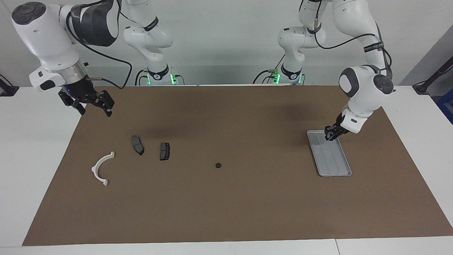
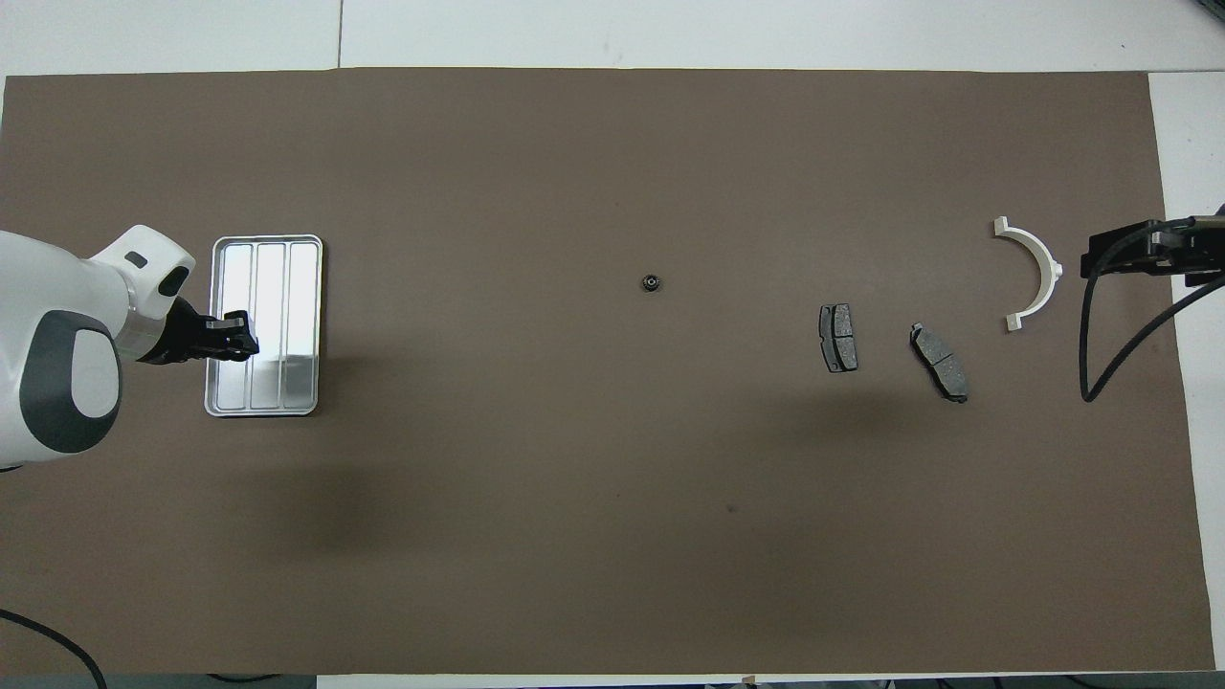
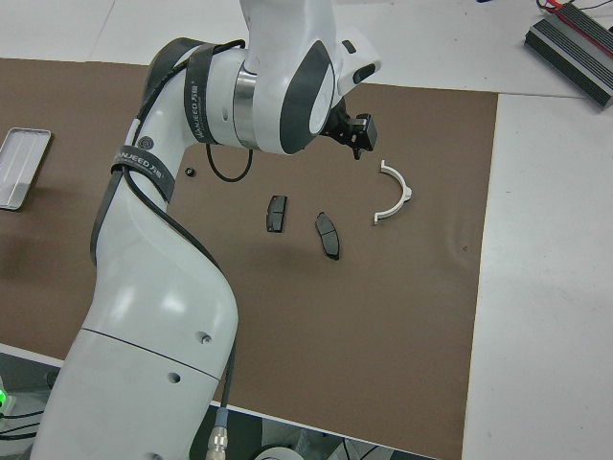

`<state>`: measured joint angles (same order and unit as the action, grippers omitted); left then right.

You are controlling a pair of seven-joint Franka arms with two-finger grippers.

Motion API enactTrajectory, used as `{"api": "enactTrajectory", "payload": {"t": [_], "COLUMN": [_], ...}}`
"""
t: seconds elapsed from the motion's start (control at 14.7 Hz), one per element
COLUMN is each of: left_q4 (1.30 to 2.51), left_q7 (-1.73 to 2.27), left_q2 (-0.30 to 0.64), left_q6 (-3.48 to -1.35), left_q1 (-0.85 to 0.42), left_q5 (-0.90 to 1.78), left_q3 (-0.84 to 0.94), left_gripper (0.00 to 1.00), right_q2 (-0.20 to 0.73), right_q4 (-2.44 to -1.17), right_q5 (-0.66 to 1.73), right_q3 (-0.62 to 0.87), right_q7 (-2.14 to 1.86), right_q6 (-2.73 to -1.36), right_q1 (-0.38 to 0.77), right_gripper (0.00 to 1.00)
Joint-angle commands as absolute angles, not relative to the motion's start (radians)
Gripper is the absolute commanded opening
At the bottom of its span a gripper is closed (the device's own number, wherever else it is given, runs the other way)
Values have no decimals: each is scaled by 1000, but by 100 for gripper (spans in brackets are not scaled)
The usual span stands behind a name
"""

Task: Pick bearing gear from pile to tray
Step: 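Carry the bearing with the left gripper and lower it into the silver tray, then open the left gripper to release the bearing in the tray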

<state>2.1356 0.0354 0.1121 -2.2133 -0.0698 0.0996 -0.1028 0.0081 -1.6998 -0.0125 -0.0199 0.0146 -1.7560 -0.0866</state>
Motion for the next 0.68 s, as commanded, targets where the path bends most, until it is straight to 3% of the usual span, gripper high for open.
{"api": "enactTrajectory", "payload": {"t": [0.0, 0.61], "left_q4": [2236, 2243], "left_q7": [26, 32], "left_q2": [89, 126], "left_q6": [-2322, -2350], "left_q1": [-69, -69], "left_q5": [86, 5], "left_q3": [-100, -100], "left_gripper": [3, 3], "right_q2": [-17, -15], "right_q4": [-1732, -1733], "right_q5": [9, 9], "right_q3": [-8, -8], "right_q7": [-14, -14], "right_q6": [-1787, -1787], "right_q1": [-107, -109], "right_gripper": [100, 100]}}
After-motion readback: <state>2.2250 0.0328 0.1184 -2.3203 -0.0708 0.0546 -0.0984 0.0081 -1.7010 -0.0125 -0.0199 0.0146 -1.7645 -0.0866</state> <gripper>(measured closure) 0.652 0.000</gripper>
